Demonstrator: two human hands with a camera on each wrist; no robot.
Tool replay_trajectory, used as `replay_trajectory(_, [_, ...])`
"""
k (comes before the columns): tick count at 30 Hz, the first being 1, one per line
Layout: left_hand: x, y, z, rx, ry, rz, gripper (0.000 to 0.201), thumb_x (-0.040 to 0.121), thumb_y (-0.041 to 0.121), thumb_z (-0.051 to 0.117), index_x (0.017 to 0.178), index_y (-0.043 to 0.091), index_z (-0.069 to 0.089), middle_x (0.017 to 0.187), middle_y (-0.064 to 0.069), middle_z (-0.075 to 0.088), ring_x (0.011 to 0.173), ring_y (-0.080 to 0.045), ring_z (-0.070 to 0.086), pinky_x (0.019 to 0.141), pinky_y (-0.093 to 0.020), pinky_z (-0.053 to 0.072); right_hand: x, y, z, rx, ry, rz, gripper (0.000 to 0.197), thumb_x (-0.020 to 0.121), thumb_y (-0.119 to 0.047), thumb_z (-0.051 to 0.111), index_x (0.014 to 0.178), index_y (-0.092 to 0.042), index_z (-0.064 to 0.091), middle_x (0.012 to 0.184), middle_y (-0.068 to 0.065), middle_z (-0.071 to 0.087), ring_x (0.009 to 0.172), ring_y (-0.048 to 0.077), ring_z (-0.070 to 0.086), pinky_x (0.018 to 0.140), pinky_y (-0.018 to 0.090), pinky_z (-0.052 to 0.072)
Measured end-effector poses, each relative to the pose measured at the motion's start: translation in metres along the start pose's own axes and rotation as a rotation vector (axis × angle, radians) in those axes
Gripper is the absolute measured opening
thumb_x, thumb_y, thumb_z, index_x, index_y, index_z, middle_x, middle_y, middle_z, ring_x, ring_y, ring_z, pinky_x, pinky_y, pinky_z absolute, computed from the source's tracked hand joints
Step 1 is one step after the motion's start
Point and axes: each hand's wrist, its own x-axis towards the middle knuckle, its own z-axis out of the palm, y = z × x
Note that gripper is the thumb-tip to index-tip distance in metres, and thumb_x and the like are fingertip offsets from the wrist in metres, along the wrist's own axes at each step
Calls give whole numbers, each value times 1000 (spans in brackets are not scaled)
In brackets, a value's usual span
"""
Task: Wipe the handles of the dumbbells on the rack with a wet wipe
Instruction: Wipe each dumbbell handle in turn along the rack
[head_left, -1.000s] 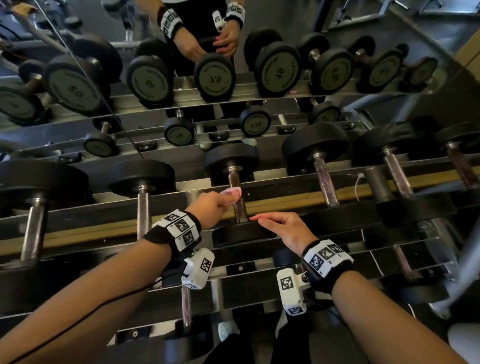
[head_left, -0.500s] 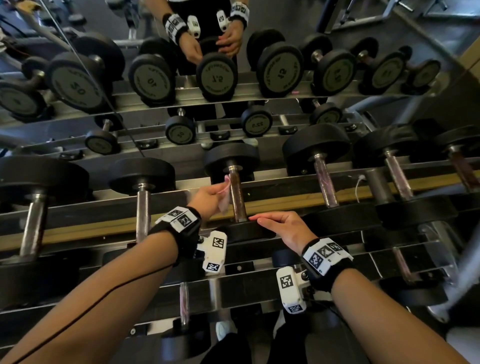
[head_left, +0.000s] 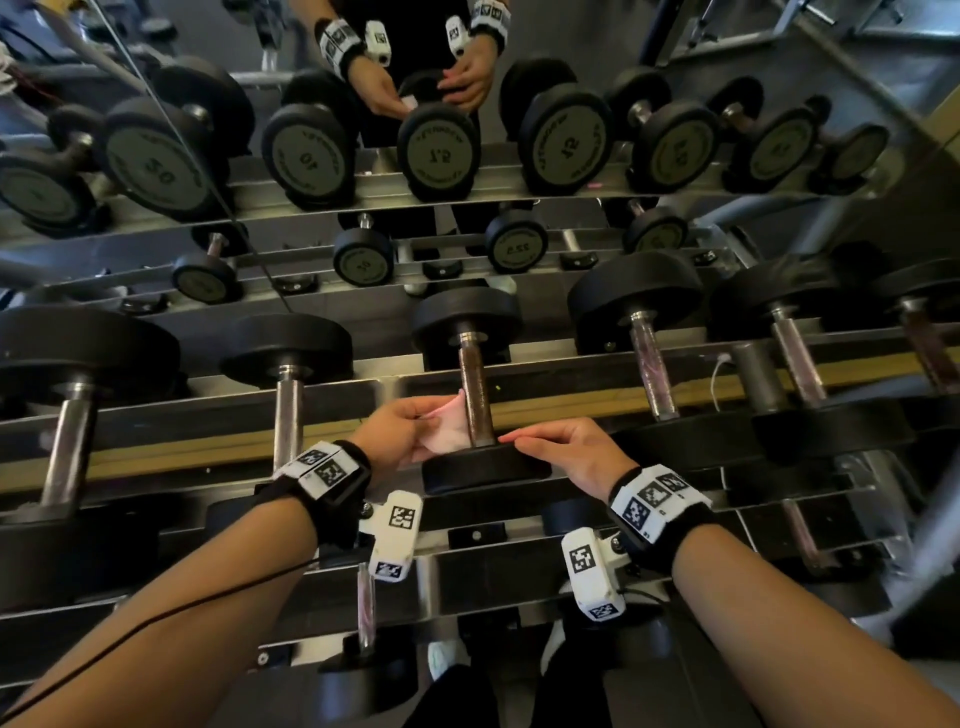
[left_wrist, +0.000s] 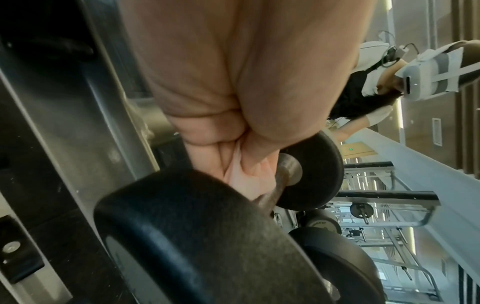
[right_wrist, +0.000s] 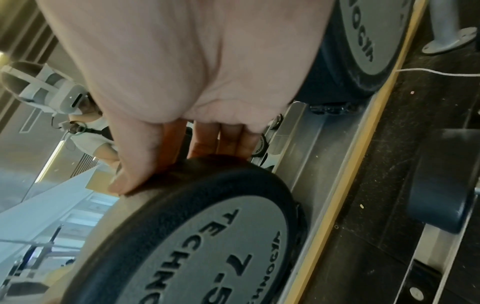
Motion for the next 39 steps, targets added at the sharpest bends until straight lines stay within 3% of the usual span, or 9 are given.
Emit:
replay_trajectory(4, [-9, 19, 3, -10, -11, 51, 39, 102, 0, 37, 134, 14, 56, 124, -14, 65, 112, -31, 63, 89, -40, 56, 2, -17, -15, -212, -43, 14, 19, 91, -21, 67, 100, -34, 76, 105, -9, 74, 105, 6, 65, 102, 32, 47])
replay_trajectory(7, [-13, 37, 21, 27, -32, 125, 40, 103, 0, 37, 133, 18, 55, 120, -11, 65, 102, -23, 66, 79, -33, 60, -3, -29, -35, -312, 34, -9, 24, 91, -21, 68, 94, -44, 74, 107, -13, 73, 107, 2, 64, 106, 37, 45])
replay_trajectory(14, [6, 69, 82, 30, -76, 217, 44, 100, -4, 42, 137, 16, 52, 122, -9, 62, 108, -25, 62, 81, -35, 58, -31, -55, -100, -482, 207, -42, 14, 90, -20, 69, 99, -30, 74, 102, -5, 74, 101, 11, 67, 101, 40, 49])
replay_trajectory(18, [37, 70, 133, 45, -43, 211, 44, 100, -8, 38, 138, 9, 50, 119, -12, 61, 108, -28, 60, 88, -41, 53, -61, -46, -141, -519, 371, -7, 20, 85, -19, 74, 104, -25, 73, 109, -2, 69, 105, 13, 62, 101, 32, 44])
replay_trajectory(23, [78, 51, 185, -1, 22, 145, 37, 102, -4, 41, 137, -3, 49, 90, -11, 61, 76, -20, 60, 62, -25, 54, -88, -8, -171, -253, 456, 101, 37, 83, -25, 77, 118, -20, 66, 126, 4, 60, 119, 17, 54, 107, 30, 41])
replay_trajectory(27, [105, 39, 203, 33, 106, 125, 37, 104, 1, 42, 139, 0, 50, 93, -13, 60, 79, -26, 57, 72, -38, 47, -85, 8, -173, -116, 399, 122, 29, 91, -24, 67, 119, -15, 65, 125, 10, 63, 116, 23, 60, 101, 30, 48])
replay_trajectory(30, [116, 36, 209, 60, 120, 157, 37, 103, 2, 43, 139, 2, 53, 109, -15, 60, 98, -31, 56, 91, -45, 44, -82, 18, -174, -223, 375, 132, 31, 96, -32, 59, 122, -15, 60, 128, 6, 53, 120, 21, 52, 109, 37, 39])
replay_trajectory(33, [123, 37, 216, 101, 66, 218, 38, 101, -3, 43, 138, 3, 53, 118, -16, 61, 106, -30, 55, 98, -44, 43, -81, 23, -176, -299, 348, 157, 31, 98, -39, 53, 122, -19, 55, 126, 1, 47, 121, 16, 42, 107, 30, 31])
replay_trajectory(39, [118, 35, 223, 279, 5, 239, 31, 103, 14, 48, 123, 31, 65, 112, 4, 68, 103, -13, 64, 93, -31, 53, -80, 32, -176, -283, 365, 129, 29, 98, -41, 52, 119, -22, 54, 121, -2, 46, 119, 15, 39, 98, 26, 28])
